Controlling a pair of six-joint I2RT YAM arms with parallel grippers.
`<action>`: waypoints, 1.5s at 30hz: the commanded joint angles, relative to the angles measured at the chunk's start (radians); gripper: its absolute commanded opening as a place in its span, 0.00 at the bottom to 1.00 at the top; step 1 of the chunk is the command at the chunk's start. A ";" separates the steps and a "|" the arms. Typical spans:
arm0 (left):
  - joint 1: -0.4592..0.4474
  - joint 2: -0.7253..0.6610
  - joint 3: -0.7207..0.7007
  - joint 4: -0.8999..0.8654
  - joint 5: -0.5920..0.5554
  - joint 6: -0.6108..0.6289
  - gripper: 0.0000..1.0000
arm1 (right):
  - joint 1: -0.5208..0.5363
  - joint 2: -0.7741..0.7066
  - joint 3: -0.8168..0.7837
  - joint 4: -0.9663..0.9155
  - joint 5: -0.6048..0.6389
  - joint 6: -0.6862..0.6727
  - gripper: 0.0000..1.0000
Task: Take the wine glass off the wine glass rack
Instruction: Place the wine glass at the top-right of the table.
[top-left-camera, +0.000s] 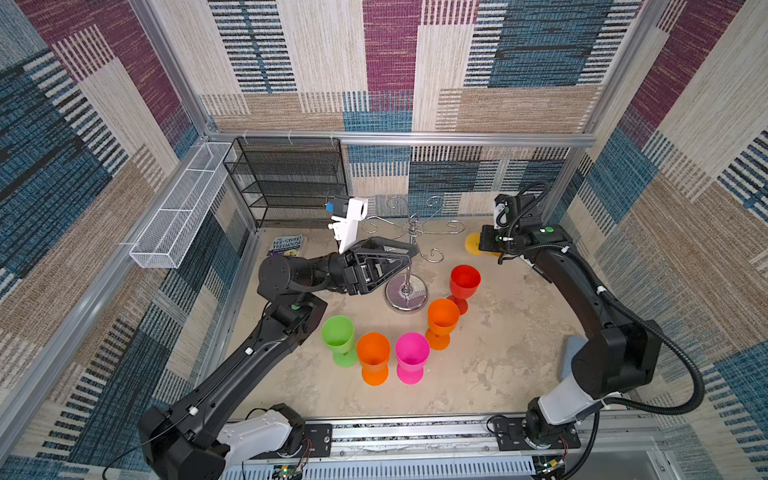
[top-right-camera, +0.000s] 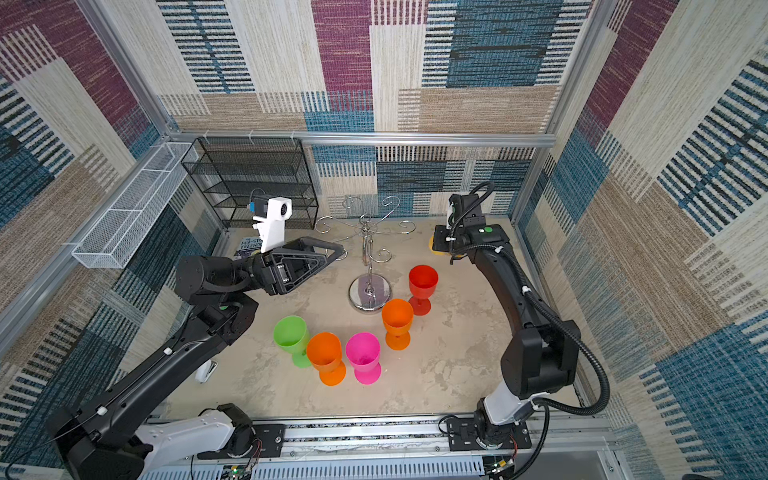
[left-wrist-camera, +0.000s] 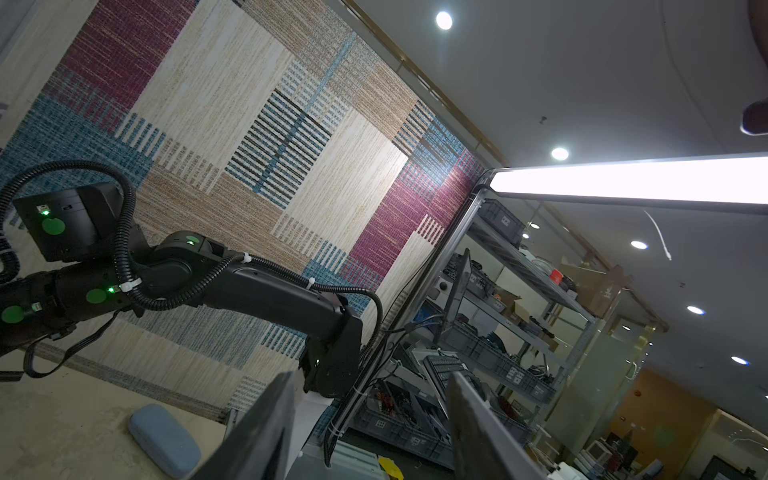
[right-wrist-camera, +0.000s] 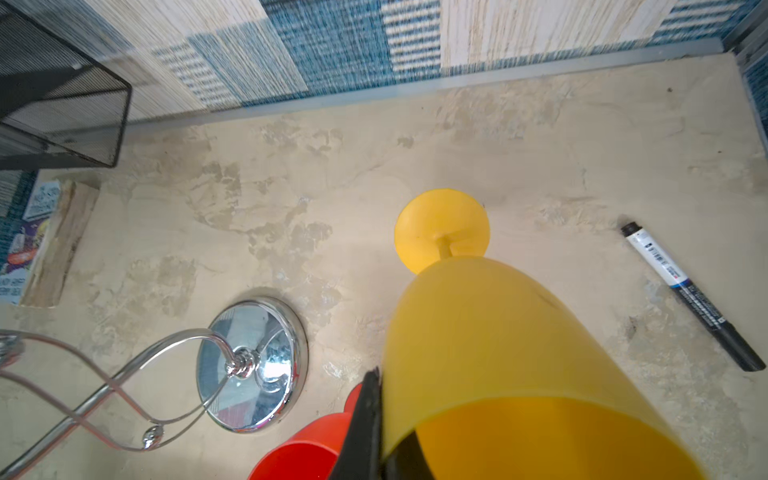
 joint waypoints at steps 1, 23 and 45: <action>0.000 -0.013 -0.010 -0.106 0.001 0.118 0.60 | 0.004 0.061 0.031 -0.082 -0.023 -0.060 0.00; 0.000 0.007 -0.072 0.030 0.010 0.044 0.59 | 0.066 0.253 0.199 -0.237 0.019 -0.103 0.00; 0.000 0.008 -0.104 0.094 0.025 0.017 0.59 | 0.071 0.335 0.348 -0.337 0.038 -0.129 0.11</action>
